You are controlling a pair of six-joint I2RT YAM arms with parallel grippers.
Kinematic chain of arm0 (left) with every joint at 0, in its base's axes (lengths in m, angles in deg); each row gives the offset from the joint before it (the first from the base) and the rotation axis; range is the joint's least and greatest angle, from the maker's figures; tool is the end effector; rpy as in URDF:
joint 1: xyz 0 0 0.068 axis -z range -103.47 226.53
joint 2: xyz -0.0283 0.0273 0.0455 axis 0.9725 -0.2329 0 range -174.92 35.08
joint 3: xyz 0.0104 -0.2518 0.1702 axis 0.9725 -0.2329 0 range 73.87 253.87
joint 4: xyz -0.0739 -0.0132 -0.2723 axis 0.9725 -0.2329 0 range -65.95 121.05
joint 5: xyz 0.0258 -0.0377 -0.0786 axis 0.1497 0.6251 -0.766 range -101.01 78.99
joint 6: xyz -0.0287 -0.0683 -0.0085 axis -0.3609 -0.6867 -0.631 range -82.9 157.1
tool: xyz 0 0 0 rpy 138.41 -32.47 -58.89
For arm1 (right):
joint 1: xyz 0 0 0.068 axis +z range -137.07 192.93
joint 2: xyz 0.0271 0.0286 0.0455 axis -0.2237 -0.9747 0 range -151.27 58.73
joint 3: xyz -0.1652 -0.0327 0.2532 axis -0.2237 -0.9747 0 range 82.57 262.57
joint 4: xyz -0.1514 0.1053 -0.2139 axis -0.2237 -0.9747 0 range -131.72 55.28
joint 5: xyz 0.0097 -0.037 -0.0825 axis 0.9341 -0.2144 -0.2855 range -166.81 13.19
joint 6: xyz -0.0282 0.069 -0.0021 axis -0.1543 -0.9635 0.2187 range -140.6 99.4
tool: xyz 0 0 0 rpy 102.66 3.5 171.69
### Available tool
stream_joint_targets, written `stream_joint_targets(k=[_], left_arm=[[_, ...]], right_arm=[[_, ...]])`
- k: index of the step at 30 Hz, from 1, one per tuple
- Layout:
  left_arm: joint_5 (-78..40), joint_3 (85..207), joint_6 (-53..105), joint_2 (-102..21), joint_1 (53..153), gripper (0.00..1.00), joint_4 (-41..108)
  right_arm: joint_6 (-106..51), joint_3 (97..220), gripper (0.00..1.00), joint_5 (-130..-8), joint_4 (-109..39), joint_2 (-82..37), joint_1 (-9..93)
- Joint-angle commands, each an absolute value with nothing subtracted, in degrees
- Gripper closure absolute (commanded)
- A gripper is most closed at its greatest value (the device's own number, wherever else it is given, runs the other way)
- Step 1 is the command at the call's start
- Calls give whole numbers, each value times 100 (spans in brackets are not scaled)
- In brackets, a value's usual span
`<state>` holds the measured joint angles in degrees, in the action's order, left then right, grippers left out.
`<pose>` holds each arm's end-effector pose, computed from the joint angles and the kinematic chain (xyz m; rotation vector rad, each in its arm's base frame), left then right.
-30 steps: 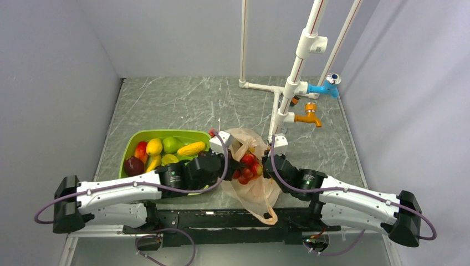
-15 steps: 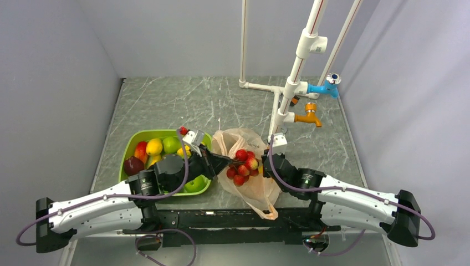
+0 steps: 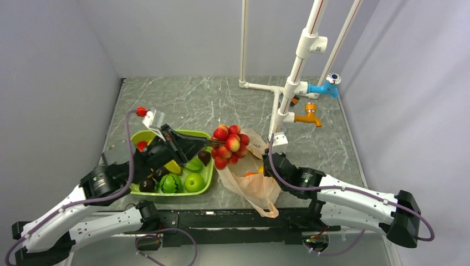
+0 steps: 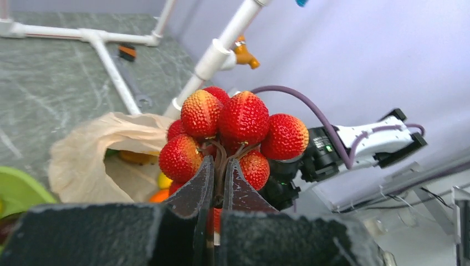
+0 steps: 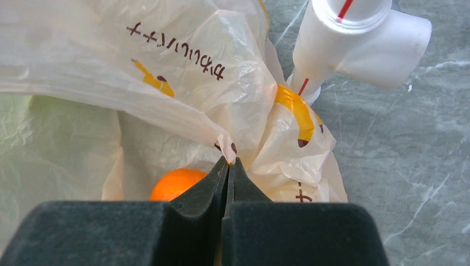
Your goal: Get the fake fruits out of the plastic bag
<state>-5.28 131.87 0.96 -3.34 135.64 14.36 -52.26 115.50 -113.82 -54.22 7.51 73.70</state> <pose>0.0854 -0.1304 0.4506 0.2440 1.6389 -1.2299 0.1330 0.1606 0.2415 -0.1912 2.0834 0.2520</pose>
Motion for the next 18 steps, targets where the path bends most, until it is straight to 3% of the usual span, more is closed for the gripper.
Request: stream_joint_targets(k=[1, 13, 18], left_arm=[[738, 13710, 398, -357, 13542, 100, -88], [3255, 13743, -699, -1048, 13490, 100, -2932], [2912, 13284, -287, -617, 13451, 100, -1980]], right_arm=[[-5191, 11619, 100, -11507, -5357, 882, 7344], [-5172, 11581, 100, -11458, -5309, 808, 7322], [-5186, 11562, 100, -11413, -5329, 854, 7305]])
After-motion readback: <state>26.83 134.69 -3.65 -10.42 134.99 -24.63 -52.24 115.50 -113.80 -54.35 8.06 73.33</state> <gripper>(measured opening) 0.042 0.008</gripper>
